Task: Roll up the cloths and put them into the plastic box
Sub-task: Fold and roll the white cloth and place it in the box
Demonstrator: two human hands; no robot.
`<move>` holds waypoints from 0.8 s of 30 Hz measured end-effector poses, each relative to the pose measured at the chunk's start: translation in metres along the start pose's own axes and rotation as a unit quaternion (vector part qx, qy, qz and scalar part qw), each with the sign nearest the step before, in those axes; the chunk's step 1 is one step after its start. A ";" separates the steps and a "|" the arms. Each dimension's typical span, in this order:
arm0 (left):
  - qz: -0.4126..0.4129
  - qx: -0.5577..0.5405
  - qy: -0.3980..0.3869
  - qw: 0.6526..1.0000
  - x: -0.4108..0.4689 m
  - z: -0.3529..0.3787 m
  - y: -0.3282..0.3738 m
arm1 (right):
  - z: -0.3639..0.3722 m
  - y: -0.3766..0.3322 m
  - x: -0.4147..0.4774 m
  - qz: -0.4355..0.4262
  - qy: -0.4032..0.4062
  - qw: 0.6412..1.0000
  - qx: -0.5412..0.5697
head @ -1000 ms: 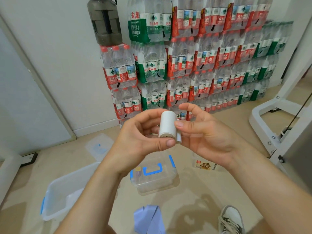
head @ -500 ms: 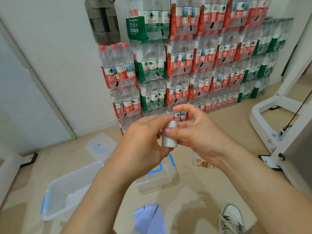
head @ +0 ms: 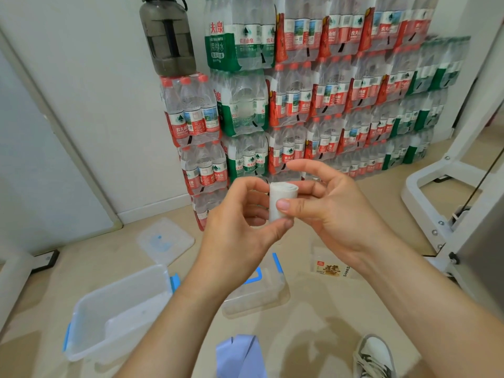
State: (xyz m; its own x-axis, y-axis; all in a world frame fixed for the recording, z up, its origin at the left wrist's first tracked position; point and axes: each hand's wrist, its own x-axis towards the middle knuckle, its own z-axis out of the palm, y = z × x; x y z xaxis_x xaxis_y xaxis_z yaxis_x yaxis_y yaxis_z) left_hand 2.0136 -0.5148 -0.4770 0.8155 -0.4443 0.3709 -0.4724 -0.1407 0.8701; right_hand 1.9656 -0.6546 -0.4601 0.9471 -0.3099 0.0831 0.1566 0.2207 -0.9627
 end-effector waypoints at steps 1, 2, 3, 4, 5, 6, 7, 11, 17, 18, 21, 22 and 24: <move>0.001 -0.001 0.004 1.000 0.000 0.001 0.001 | 0.000 0.000 -0.001 -0.011 -0.004 1.000 -0.017; 0.002 -0.002 0.006 1.000 -0.001 0.001 0.001 | 0.001 0.000 -0.002 -0.021 -0.007 0.999 -0.036; 0.002 -0.002 0.008 1.000 -0.001 0.001 0.001 | 0.001 0.000 -0.003 -0.031 -0.009 0.998 -0.058; 0.001 -0.003 0.009 1.000 -0.001 0.001 0.000 | 0.003 0.000 -0.004 -0.040 -0.012 0.996 -0.081; -0.001 -0.003 0.010 1.000 -0.002 0.001 0.000 | 0.004 0.000 -0.005 -0.049 -0.015 0.993 -0.103; -0.003 -0.004 0.013 1.000 -0.002 0.002 0.001 | 0.005 0.000 -0.006 -0.056 -0.019 0.991 -0.122; -0.004 -0.010 0.016 1.000 -0.002 0.002 0.001 | 0.006 -0.001 -0.006 -0.061 -0.024 0.989 -0.133; -0.015 -0.128 0.024 0.991 0.001 0.002 0.006 | -0.003 -0.004 -0.003 0.015 -0.096 0.990 -0.100; -0.061 -0.251 0.037 0.965 0.003 -0.001 0.003 | -0.011 -0.005 -0.003 0.009 -0.123 0.984 -0.128; -0.069 -0.262 0.033 0.962 0.003 -0.002 0.001 | -0.011 -0.006 -0.003 0.004 -0.111 0.984 -0.138; -0.087 -0.294 0.007 0.952 0.005 -0.003 -0.002 | -0.011 -0.007 -0.004 -0.001 -0.103 0.982 -0.157; -0.094 -0.302 0.002 0.949 0.004 -0.003 -0.003 | -0.010 -0.008 -0.004 -0.004 -0.101 0.982 -0.157; -0.112 -0.304 0.001 0.946 0.004 -0.002 -0.004 | -0.008 -0.009 -0.005 -0.018 -0.083 0.982 -0.167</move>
State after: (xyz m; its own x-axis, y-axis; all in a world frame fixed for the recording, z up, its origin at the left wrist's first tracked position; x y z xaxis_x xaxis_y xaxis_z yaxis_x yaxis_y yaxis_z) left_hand 2.0192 -0.5137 -0.4781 0.8736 -0.4613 0.1548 -0.0086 0.3034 0.9528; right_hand 1.9571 -0.6624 -0.4541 0.9794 -0.1515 0.1331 0.1168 -0.1118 -0.9868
